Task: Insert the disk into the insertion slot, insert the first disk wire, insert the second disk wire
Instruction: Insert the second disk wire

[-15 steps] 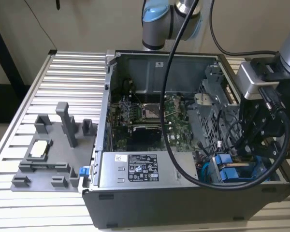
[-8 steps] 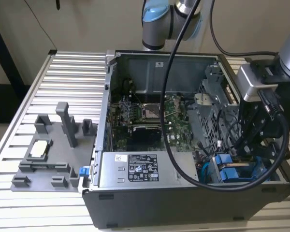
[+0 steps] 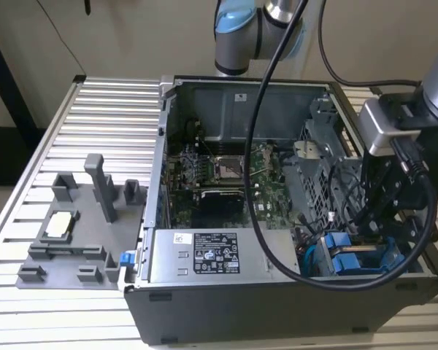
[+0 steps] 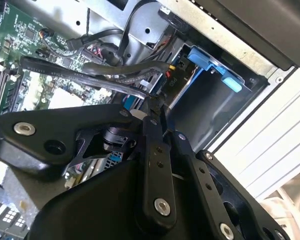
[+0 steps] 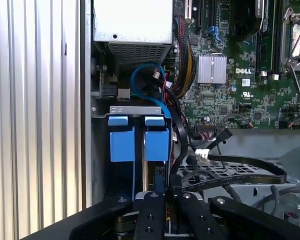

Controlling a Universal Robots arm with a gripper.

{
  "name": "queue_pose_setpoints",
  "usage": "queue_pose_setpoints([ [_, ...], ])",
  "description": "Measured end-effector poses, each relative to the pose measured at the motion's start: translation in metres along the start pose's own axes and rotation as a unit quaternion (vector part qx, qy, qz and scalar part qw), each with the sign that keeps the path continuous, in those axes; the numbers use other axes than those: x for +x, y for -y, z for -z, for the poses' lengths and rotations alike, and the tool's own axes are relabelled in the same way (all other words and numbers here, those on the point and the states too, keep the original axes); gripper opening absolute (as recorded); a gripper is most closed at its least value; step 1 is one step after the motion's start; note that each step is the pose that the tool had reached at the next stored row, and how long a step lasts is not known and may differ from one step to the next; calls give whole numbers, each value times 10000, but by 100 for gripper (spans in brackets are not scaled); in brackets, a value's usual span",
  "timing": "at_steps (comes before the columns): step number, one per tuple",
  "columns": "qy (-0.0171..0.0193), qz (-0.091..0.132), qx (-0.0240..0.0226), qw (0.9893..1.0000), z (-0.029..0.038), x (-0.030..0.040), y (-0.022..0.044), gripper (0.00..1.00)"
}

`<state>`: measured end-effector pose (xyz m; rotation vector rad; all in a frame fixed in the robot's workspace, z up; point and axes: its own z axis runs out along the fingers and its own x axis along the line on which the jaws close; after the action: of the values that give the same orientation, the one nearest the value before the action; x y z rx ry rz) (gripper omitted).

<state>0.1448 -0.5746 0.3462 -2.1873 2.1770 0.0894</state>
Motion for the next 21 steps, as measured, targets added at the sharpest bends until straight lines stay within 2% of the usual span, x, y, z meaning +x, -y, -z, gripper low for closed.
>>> queue_pose_setpoints([
  [21,-2,-110,7,9999,-98,14,18,16],
])
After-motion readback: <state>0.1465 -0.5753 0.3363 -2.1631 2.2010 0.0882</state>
